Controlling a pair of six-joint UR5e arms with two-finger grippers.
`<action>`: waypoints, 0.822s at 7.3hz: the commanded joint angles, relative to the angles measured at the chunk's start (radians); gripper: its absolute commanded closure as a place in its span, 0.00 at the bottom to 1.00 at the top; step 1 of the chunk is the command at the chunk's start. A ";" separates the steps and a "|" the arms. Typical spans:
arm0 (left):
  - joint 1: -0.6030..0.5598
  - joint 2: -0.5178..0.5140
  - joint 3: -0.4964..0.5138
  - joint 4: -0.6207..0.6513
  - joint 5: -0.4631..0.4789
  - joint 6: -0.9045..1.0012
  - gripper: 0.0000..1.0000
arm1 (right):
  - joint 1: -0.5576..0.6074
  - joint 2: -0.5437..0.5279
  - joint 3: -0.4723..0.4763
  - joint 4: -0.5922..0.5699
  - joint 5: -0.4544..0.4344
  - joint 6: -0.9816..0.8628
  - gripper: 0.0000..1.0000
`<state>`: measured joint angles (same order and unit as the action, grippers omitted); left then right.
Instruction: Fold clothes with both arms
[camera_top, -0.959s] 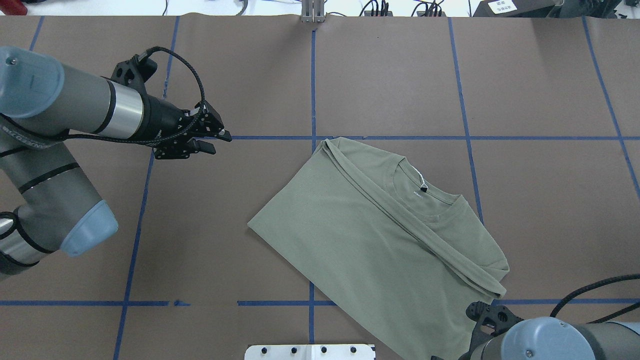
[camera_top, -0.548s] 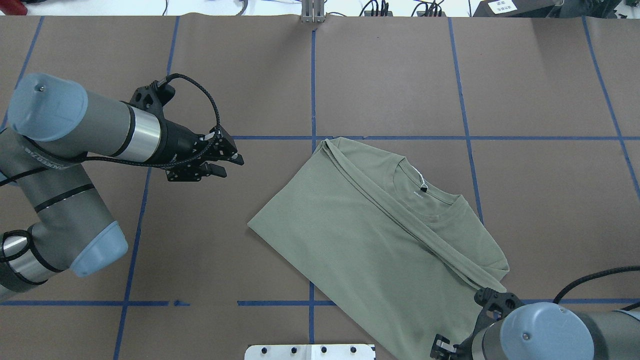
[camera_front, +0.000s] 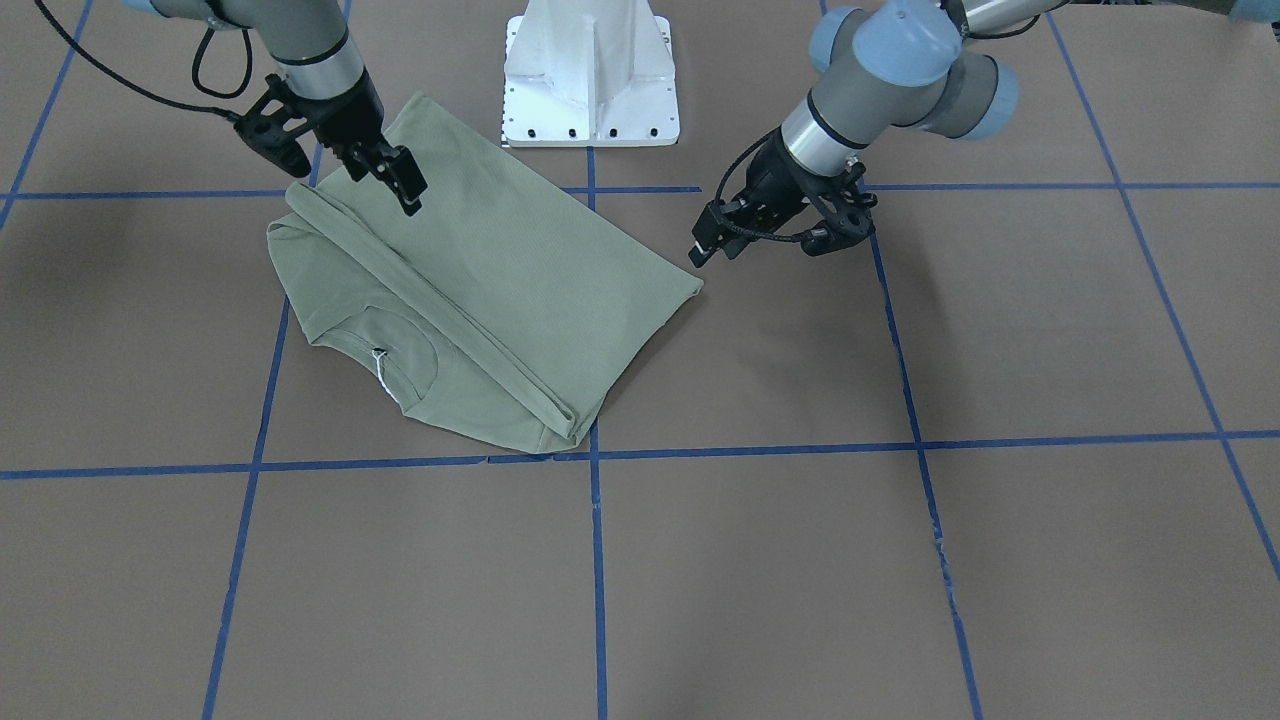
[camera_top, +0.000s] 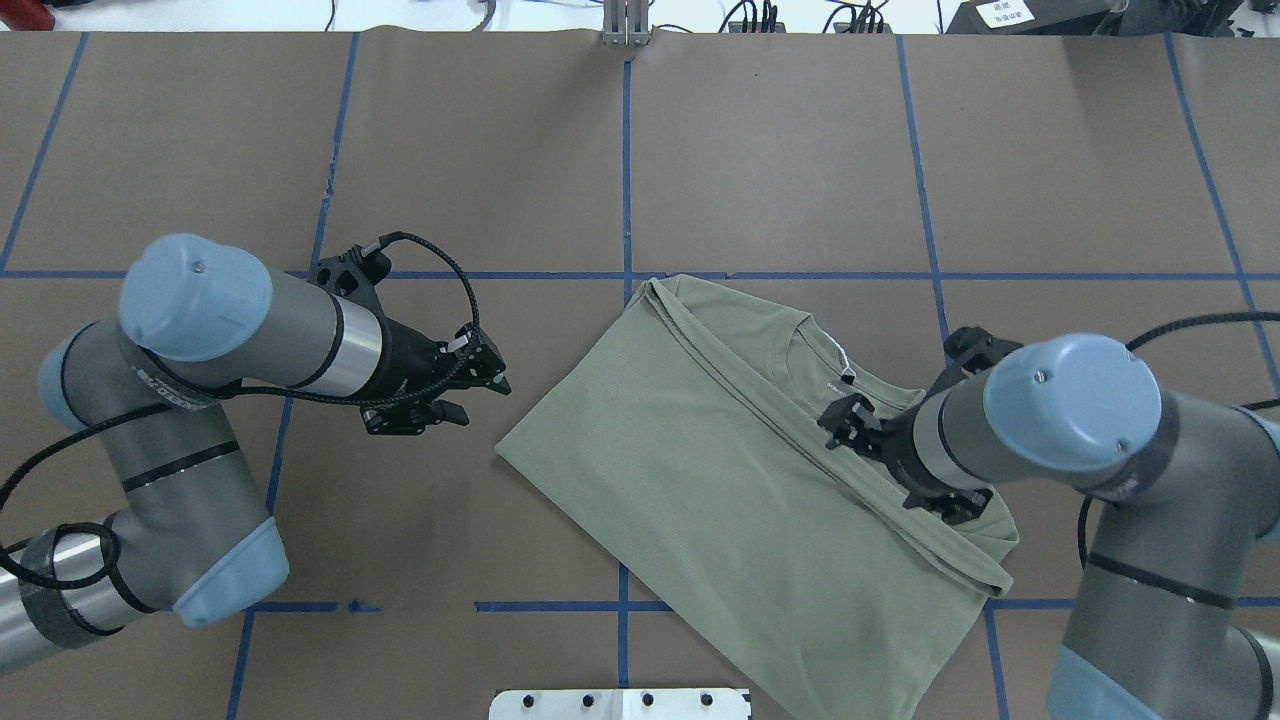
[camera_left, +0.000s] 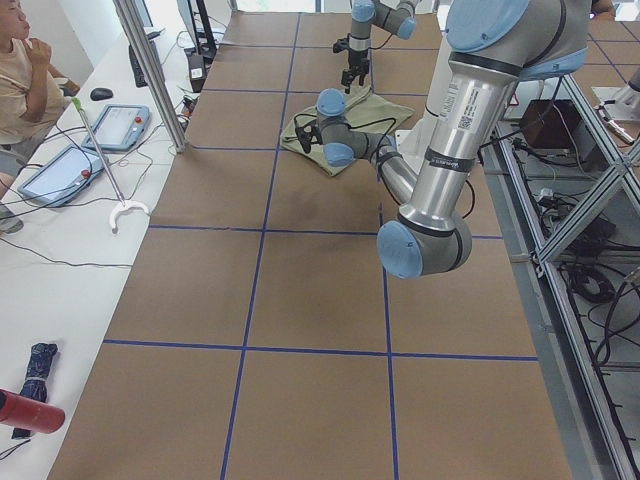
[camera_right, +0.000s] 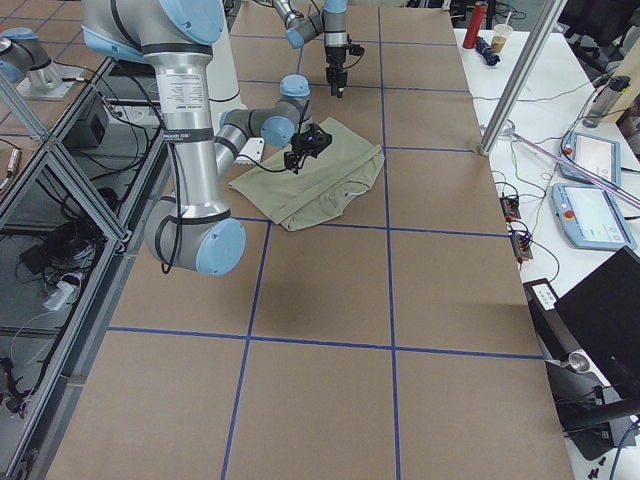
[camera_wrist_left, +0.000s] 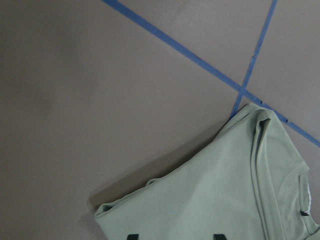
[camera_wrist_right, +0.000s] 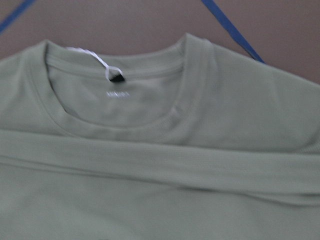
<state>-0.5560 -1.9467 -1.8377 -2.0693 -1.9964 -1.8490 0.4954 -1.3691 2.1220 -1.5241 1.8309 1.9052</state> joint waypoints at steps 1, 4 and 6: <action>0.050 -0.006 0.024 0.115 0.073 -0.029 0.40 | 0.115 0.071 -0.117 0.010 0.002 -0.150 0.00; 0.074 -0.069 0.116 0.112 0.103 -0.030 0.41 | 0.117 0.073 -0.138 0.010 -0.001 -0.160 0.00; 0.085 -0.075 0.121 0.109 0.104 -0.030 0.43 | 0.118 0.073 -0.152 0.010 -0.009 -0.169 0.00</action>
<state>-0.4796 -2.0151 -1.7228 -1.9587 -1.8953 -1.8790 0.6124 -1.2963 1.9762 -1.5141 1.8273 1.7428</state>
